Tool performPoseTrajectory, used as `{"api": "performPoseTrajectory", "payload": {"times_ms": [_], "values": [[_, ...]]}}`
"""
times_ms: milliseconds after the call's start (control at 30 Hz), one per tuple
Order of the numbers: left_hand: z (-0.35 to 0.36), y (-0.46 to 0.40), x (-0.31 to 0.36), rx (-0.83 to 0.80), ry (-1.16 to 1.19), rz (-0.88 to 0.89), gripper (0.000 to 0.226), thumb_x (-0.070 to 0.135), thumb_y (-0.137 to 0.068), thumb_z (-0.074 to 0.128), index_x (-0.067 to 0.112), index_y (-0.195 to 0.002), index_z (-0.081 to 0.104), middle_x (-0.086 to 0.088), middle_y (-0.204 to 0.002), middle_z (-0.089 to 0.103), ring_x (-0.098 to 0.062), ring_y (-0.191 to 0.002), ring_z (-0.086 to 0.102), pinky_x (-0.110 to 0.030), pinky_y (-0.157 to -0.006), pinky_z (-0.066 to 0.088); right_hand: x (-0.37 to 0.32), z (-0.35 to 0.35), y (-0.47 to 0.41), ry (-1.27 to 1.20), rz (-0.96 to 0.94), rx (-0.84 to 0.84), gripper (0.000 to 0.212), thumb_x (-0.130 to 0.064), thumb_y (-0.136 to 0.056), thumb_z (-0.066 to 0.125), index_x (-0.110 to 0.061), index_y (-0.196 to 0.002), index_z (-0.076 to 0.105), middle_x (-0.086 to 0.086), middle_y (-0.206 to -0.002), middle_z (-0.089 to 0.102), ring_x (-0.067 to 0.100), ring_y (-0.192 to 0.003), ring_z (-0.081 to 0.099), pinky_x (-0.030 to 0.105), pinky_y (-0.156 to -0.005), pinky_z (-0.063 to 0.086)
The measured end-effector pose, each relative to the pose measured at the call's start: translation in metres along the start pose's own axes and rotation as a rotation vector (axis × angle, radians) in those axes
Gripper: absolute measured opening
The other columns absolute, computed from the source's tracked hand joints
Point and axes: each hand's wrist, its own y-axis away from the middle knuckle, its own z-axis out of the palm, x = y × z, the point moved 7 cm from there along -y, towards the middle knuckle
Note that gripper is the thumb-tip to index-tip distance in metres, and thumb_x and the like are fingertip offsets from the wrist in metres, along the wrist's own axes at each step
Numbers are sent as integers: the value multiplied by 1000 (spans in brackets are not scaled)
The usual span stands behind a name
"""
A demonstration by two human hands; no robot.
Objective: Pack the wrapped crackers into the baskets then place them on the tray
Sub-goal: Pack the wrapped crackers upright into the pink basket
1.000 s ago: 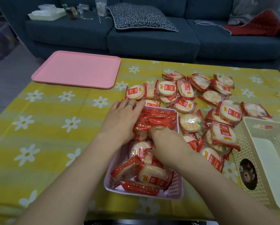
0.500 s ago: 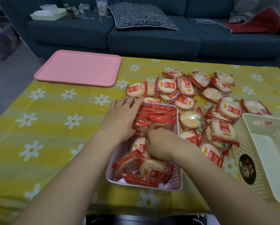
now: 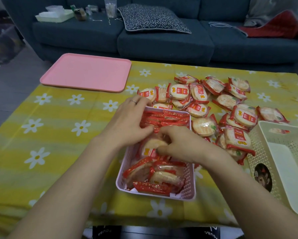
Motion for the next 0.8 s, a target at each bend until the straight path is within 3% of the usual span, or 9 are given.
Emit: {"api": "performPoseTrajectory", "payload": {"times_ms": [100, 233, 367, 500, 600, 700, 800], "values": [[-21, 2, -1, 86, 325, -99, 39, 52, -81, 59, 20, -104, 59, 5, -107, 63, -14, -103, 58, -32, -88, 45, 10, -19, 7, -80, 22, 100, 18, -28, -82, 74, -21, -91, 60, -4, -86, 65, 17, -80, 60, 32, -68, 48], [-12, 7, -1, -84, 552, -161, 24, 38, -80, 61, 22, -97, 65, 9, -90, 67, -5, -84, 60, -26, -79, 46, 20, -30, 9, -281, 87, 214, 20, -23, -84, 72, -13, -96, 58, 9, -94, 68, 25, -87, 64, 42, -77, 52], [-3, 7, -2, -147, 490, -94, 29, 24, -73, 72, 32, -99, 63, 9, -89, 69, -7, -81, 63, -26, -74, 50, 16, -20, 5, -355, 92, 207, 30, -30, -80, 71, -18, -104, 58, 5, -97, 69, 24, -90, 66, 48, -82, 55], [-8, 7, -6, -128, 378, -61, 27, 13, -77, 76, 27, -96, 64, 8, -89, 65, -12, -82, 60, -32, -76, 49, 14, -8, 2, -149, 65, 140, 37, -31, -79, 71, -18, -110, 54, -1, -101, 69, 22, -93, 66, 43, -83, 55], [-5, 9, -8, -164, 296, -67, 25, 17, -76, 76, 24, -98, 63, 7, -94, 65, -16, -88, 60, -34, -81, 49, 18, 6, 3, 47, 83, 61, 36, -23, -88, 66, -13, -118, 50, 6, -113, 63, 27, -103, 62, 33, -78, 50], [-4, 11, -6, -216, 182, -58, 29, 31, -66, 66, 24, -94, 63, 7, -86, 63, -19, -85, 58, -36, -76, 48, 14, 23, 3, 243, 58, 27, 42, -13, -90, 54, -13, -131, 46, 12, -122, 62, 33, -107, 63, 38, -81, 53], [-2, 11, -4, -248, -83, 7, 33, 39, -64, 66, 23, -93, 61, 7, -83, 58, -22, -90, 53, -36, -81, 42, 15, 38, 0, 438, 62, -44, 54, -10, -91, 50, -11, -144, 37, 12, -120, 63, 34, -107, 63, 36, -74, 48]]}}
